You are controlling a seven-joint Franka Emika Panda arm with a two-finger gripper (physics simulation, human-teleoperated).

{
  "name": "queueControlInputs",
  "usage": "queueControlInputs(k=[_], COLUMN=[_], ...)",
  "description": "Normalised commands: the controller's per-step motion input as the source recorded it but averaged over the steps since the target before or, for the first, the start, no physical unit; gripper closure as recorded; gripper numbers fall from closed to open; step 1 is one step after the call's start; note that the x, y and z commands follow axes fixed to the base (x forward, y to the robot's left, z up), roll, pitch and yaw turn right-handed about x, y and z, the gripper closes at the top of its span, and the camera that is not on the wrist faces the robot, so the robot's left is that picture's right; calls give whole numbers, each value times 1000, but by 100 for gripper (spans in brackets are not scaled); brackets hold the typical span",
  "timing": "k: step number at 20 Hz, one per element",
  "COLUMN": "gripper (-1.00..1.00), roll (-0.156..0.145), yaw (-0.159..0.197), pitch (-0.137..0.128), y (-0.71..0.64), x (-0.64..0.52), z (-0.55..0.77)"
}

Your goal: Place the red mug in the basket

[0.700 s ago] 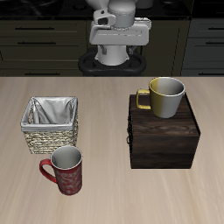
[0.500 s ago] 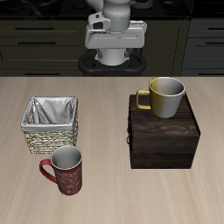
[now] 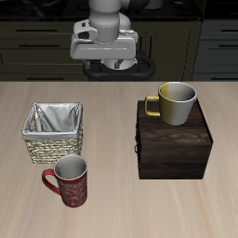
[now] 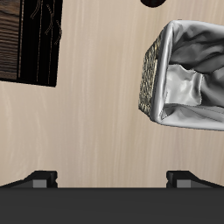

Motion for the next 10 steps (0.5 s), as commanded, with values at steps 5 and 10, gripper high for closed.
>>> queueControlInputs(k=[5, 10], gripper=[-100, -100], roll=[-6, 7], yaw=[-60, -9], pitch=[9, 13], y=[-458, -489], x=[244, 242], z=[96, 83])
